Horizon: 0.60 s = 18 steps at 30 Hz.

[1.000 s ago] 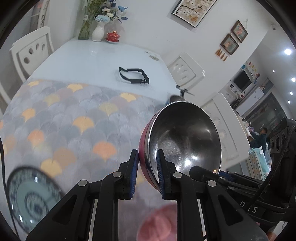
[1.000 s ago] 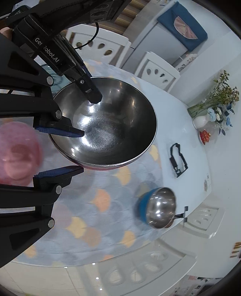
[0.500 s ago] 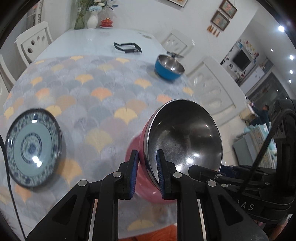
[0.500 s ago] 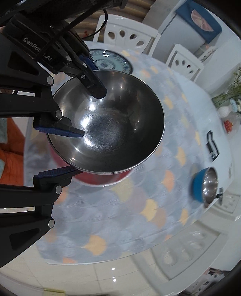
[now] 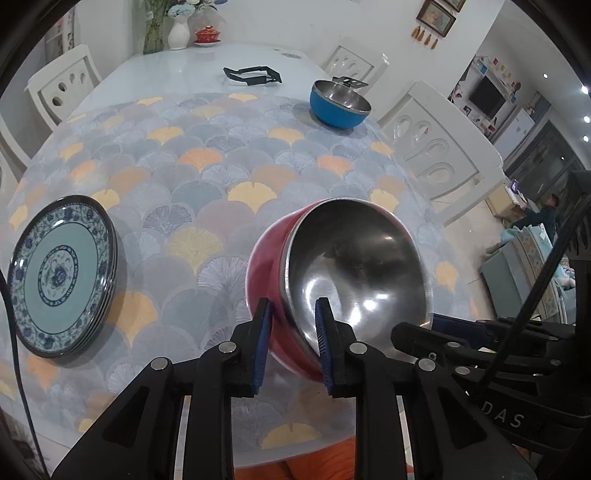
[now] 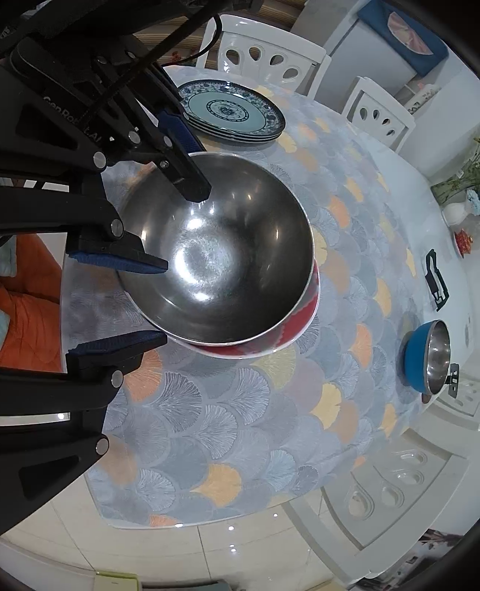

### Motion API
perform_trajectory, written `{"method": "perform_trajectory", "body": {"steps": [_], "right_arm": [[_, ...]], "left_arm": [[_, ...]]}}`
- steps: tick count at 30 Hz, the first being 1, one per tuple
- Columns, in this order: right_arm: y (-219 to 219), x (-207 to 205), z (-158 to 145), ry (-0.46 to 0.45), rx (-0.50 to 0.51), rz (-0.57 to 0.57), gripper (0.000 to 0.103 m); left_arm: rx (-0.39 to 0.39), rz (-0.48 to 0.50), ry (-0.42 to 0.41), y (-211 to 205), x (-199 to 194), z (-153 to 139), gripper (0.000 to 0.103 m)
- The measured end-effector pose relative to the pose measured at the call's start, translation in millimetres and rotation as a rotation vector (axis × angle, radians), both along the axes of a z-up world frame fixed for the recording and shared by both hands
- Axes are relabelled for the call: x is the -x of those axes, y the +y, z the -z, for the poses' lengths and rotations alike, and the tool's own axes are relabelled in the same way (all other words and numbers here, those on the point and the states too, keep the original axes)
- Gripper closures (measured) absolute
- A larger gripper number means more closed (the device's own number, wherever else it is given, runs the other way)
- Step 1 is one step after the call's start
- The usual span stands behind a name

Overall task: Organize plates and bowls
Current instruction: 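Carry the red steel bowl with both grippers and lower it into the pink bowl, then open both grippers to release the red bowl inside the pink bowl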

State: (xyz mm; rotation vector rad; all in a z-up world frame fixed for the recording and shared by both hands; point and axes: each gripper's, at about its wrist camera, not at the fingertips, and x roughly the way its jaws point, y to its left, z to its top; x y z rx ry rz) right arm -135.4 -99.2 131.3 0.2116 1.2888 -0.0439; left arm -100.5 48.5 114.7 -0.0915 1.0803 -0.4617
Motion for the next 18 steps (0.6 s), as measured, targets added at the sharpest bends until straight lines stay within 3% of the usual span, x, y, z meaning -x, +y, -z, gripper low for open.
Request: {"method": "perform_trajectory", "body": {"steps": [7, 14, 18], "right_arm": [[1.1, 1.0, -1.7, -0.003, 0.005, 0.005, 0.072], [0.9, 4.6, -0.3, 0.001, 0.008, -0.008, 0.072], [1.6, 5.7, 3.3, 0.012, 0.006, -0.017, 0.072]], "left_arm": [[0.003, -0.018, -0.019, 8.8, -1.6, -4.0, 0.079], [0.009, -0.046, 0.041, 16.6, -1.3, 12.4, 0.079], [-0.027, -0.045, 0.057, 12.1, -2.9, 21.9, 0.079]]}}
